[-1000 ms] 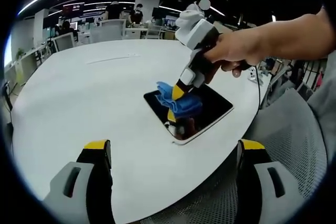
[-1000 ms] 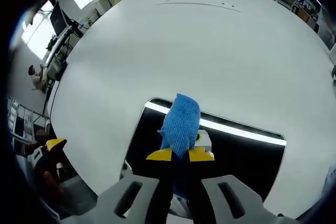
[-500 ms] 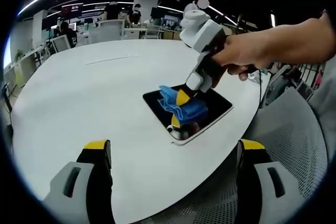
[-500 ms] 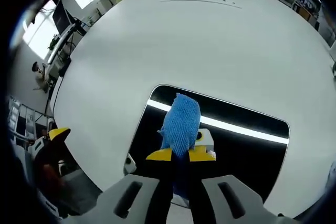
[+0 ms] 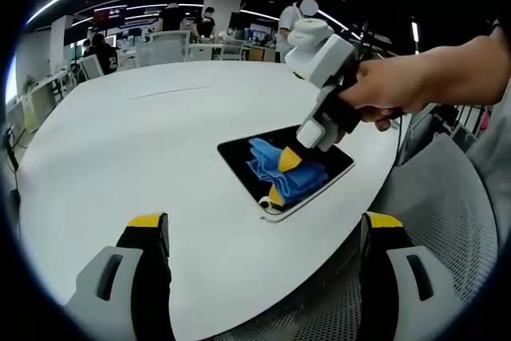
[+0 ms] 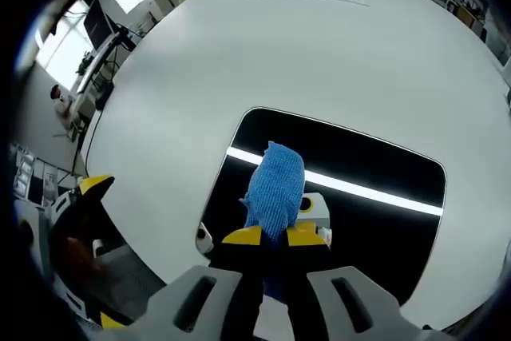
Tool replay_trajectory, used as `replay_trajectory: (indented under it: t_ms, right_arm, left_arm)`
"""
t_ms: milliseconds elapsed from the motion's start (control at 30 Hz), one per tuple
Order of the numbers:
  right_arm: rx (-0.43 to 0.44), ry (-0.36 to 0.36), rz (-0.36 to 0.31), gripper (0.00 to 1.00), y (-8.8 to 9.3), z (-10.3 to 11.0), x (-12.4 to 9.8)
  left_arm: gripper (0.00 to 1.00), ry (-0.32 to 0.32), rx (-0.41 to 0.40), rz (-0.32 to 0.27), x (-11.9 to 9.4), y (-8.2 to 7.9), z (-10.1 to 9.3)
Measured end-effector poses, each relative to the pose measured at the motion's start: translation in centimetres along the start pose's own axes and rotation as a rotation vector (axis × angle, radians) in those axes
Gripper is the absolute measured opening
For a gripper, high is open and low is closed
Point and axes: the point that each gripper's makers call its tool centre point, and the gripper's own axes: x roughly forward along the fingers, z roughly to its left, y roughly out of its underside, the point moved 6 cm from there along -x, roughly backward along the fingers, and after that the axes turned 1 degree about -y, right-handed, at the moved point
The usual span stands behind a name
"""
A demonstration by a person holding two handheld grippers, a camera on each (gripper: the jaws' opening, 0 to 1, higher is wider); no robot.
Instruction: Wipe the mirror surface with the cleaning cloth until all visible marks leave the cleaned area.
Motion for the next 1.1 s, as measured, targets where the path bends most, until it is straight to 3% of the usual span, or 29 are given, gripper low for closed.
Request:
replay_trajectory:
  t_ms: [1100]
  right_arm:
    - [-0.014, -0.044, 0.029, 0.03, 3.0, 0.9, -0.7]
  left_arm:
    - [0.99, -0.009, 0.0, 0.005, 0.1, 0.1, 0.1]
